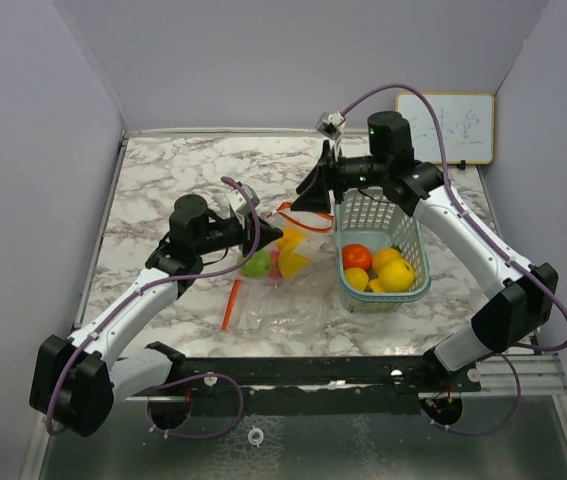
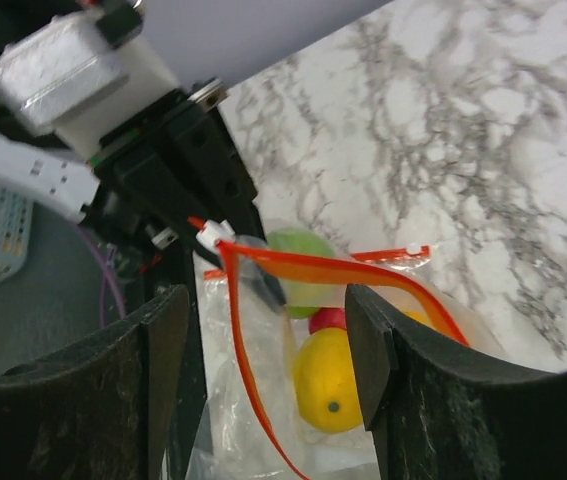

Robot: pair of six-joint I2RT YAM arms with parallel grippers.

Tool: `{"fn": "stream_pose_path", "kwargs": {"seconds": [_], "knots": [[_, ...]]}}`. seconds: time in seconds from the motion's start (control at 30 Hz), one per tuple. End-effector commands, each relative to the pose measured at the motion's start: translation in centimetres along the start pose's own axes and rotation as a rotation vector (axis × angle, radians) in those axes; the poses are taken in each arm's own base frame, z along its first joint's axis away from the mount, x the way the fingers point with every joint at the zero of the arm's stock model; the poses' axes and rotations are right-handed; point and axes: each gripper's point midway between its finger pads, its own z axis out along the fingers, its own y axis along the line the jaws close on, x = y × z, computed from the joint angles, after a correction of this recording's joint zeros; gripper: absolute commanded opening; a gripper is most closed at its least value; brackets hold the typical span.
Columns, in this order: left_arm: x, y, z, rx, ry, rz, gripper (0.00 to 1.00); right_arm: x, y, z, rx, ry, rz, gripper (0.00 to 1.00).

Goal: Place the food in the zip-top bag and seal the zipper
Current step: Zip the zipper food storage bag.

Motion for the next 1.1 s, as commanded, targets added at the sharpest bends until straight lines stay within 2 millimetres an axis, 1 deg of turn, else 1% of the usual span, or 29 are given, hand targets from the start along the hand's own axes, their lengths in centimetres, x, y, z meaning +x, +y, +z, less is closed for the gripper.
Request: {"fn": "stream_pose_path", "kwargs": {"seconds": [0.0, 0.17, 0.27, 0.37, 0.47, 0.53, 0.63, 0.7, 0.77, 0.87, 0.97, 1.07], "knots": [[-1.2, -1.9, -0.2, 0.112, 0.007, -0.002, 0.0, 0.8, 4.9, -0.5, -0.331, -0.034, -0.195, 0.63], [-2.0, -1.9, -0.3, 0.109, -0.01, 0.003, 0.0, 1.3, 5.9, -0.6, -0.431, -0.053, -0.243, 0.63], [-2.4, -2.2, -0.3, 0.125, -0.01, -0.002, 0.0, 1.5, 5.7, -0.3, -0.442, -0.062, -0.277, 0.63], [-2.5, -2.4, -0.3, 0.14, -0.009, -0.017, 0.0, 1.6, 5.2, 0.1, -0.435, -0.08, -0.326, 0.63], [-2.5, -2.5, -0.3, 0.142, -0.006, -0.024, 0.0, 1.9, 5.8, 0.8, -0.483, -0.081, -0.327, 0.63], [-2.4, -2.4, -0.3, 0.14, 0.002, -0.025, 0.0, 2.5, 6.0, 1.7, -0.482, -0.067, -0.324, 0.63], [-2.5, -2.6, -0.3, 0.149, 0.004, -0.026, 0.0, 3.0, 5.2, 2.8, -0.401, -0.063, -0.331, 0.62], [-2.4, -2.7, -0.4, 0.151, 0.007, -0.03, 0.0, 2.6, 4.5, 3.0, -0.35, -0.085, -0.356, 0.62], [-2.3, -2.8, -0.4, 0.152, 0.009, -0.033, 0.0, 2.3, 4.3, 3.1, -0.341, -0.095, -0.371, 0.63], [-2.4, -2.8, -0.5, 0.151, 0.007, -0.033, 0.0, 3.0, 3.8, 3.6, -0.354, -0.064, -0.349, 0.62], [-2.6, -2.9, -0.6, 0.149, 0.003, -0.032, 0.0, 3.7, 2.9, 3.8, -0.309, -0.053, -0.349, 0.62], [-2.4, -3.1, -0.8, 0.15, 0.009, -0.037, 0.0, 4.0, 2.4, 3.8, -0.283, -0.042, -0.37, 0.62]]}}
